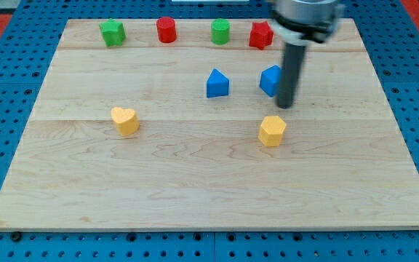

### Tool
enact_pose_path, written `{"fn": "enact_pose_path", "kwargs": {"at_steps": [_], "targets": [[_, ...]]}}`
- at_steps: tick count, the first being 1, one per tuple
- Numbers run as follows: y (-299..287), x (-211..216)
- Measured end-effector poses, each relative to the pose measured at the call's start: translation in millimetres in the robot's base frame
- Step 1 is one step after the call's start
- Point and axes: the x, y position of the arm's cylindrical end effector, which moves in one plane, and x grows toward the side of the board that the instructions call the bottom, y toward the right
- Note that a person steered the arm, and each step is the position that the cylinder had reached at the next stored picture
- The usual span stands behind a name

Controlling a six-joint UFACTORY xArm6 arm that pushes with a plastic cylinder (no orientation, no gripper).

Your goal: Place the yellow hexagon to the left of the blue triangle

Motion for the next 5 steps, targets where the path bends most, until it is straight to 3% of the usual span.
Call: {"fn": "enact_pose_path", "kwargs": {"at_steps": [1,2,3,4,5], "targets": [[30.9,47.1],[-23.1,71.7],[-104.0,67.1],[-109.6,39.6],[-36.5,47.6]]}}
